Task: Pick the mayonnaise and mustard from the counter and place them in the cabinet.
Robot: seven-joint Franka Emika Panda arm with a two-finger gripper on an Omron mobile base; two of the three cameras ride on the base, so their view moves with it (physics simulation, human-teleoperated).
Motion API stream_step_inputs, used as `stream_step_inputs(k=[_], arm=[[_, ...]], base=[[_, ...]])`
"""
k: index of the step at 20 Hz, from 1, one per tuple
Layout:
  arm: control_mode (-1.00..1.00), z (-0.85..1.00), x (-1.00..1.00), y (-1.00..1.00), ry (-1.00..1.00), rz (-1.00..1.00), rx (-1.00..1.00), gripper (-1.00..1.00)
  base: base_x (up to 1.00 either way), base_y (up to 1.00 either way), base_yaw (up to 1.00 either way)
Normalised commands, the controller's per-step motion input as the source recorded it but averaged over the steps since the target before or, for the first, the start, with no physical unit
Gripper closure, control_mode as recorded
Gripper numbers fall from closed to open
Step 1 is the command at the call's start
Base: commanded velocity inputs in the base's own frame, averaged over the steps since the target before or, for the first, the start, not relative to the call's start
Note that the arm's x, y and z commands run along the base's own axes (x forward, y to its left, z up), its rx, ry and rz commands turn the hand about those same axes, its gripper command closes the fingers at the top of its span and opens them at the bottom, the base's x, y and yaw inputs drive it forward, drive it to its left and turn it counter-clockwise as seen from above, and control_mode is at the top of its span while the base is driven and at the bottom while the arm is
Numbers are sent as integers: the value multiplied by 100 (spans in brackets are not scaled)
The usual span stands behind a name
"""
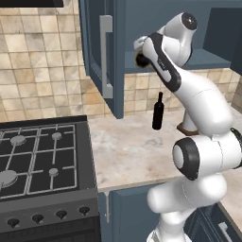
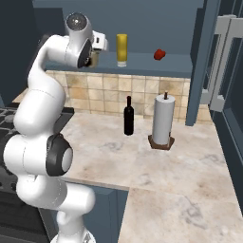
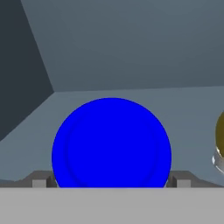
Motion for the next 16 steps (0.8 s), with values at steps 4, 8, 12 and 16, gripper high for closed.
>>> stream_step_inputs(k=[4, 8, 12, 16], arm=[[-100, -8, 25, 4, 0, 2, 0, 100], [-100, -13, 23, 8, 0, 2, 0, 100], [-100, -19, 22, 13, 0, 2, 0, 100], [-100, -16, 24, 7, 0, 1, 0, 100]], base=[[0, 0, 0], [0, 0, 0], [0, 0, 0], [0, 0, 0]])
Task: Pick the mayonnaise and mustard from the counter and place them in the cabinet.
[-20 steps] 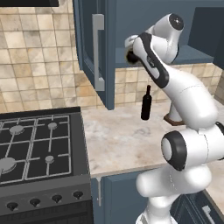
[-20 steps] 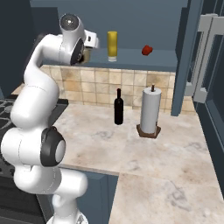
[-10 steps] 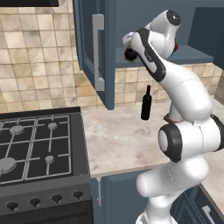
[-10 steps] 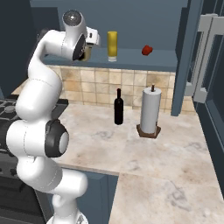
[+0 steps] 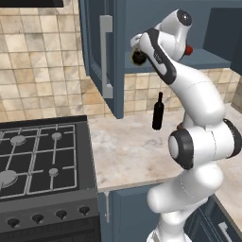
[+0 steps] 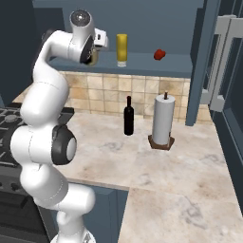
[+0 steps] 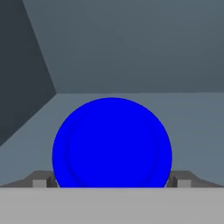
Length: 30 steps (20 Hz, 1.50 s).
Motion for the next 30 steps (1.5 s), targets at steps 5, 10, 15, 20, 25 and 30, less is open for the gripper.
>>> stream_step_inputs(k=[5, 10, 15, 20, 25, 30], arm=[[-100, -23, 24, 3, 0, 1, -1, 100], [-100, -24, 28, 1, 0, 0, -1, 100], [-100, -25, 31, 2, 0, 0, -2, 100], [-100, -32, 32, 7, -1, 0, -4, 100], [-100, -44, 37, 16, 0, 0, -6, -100], [-100, -49, 18, 8, -1, 0, -6, -100]], base=[[0, 0, 0], [0, 0, 0], [0, 0, 0], [0, 0, 0], [0, 0, 0], [0, 0, 0]])
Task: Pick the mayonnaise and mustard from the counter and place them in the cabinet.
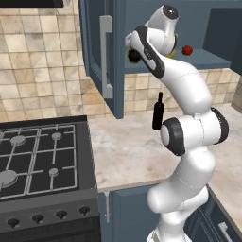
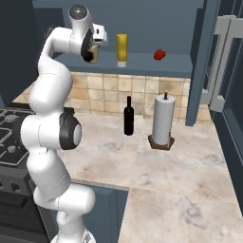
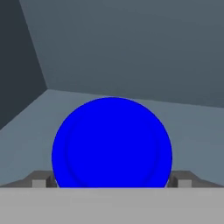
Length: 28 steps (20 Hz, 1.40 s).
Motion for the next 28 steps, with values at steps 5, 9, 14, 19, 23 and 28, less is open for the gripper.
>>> stream_step_inputs(k=[5, 9, 14, 19, 23, 28], arm=[[-100, -57, 0, 0, -2, 2, -7, -100], [-100, -72, 1, 0, -2, 3, -7, -100], [-100, -72, 0, 0, -4, 4, -7, -100], [-100, -3, -60, 0, -15, 3, -3, -100], [-100, 19, -94, 0, -15, 3, -3, -100], [-100, 0, -78, 0, -6, 2, -3, -100]], base=[[0, 0, 0], [0, 0, 0], [0, 0, 0], [0, 0, 0], [0, 0, 0], [0, 0, 0]])
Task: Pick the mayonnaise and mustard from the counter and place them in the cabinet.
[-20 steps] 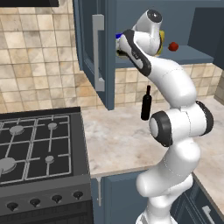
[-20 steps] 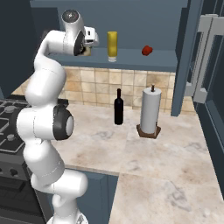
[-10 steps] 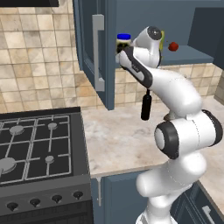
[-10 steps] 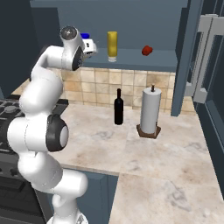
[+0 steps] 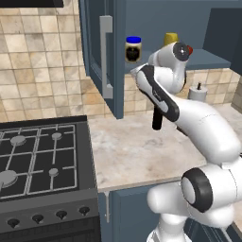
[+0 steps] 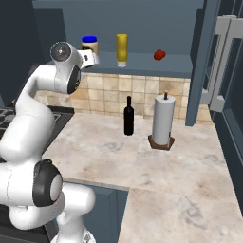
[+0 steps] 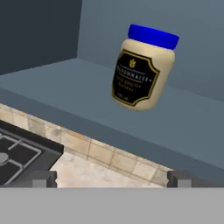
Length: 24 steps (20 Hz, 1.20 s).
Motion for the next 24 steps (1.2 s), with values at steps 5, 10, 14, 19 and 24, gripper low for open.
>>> stream_step_inputs(k=[5, 10, 14, 19, 24], arm=[[-100, -5, -55, -7, 0, 0, -4, -100], [-100, -38, -30, -9, 2, 0, -5, -100], [-100, -69, -22, -12, 8, 0, -1, -100], [-100, -86, -8, -16, 14, 0, 0, -100], [-100, -98, 0, -21, 20, 0, 0, -100]], base=[[0, 0, 0], [0, 0, 0], [0, 0, 0], [0, 0, 0], [0, 0, 0]])
